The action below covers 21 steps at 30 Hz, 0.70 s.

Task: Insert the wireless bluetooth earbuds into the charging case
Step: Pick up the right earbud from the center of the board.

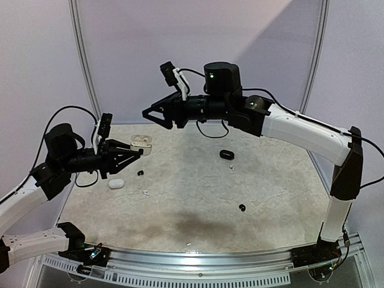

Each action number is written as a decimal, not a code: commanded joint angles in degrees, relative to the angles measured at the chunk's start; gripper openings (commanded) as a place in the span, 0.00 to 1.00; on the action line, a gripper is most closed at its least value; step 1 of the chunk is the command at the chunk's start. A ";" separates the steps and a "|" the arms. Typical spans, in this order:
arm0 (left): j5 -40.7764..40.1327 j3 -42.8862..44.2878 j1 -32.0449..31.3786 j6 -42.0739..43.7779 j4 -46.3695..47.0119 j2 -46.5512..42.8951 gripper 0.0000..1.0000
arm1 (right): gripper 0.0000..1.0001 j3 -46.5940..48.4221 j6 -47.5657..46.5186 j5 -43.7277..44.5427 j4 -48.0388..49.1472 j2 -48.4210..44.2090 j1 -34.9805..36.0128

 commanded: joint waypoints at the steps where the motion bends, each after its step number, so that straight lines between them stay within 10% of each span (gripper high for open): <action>1: -3.71 -2.29 -0.24 -5.65 6.45 -0.84 0.00 | 0.59 1.74 8.12 12.98 -6.40 -3.50 -5.11; 8: -4.46 -2.62 0.20 -0.92 4.65 -1.99 0.00 | 0.57 5.26 14.91 35.44 -40.19 1.26 -13.52; 21: -4.11 -2.25 0.34 3.71 0.62 -3.30 0.00 | 0.73 18.16 5.85 36.50 -61.90 26.13 -21.08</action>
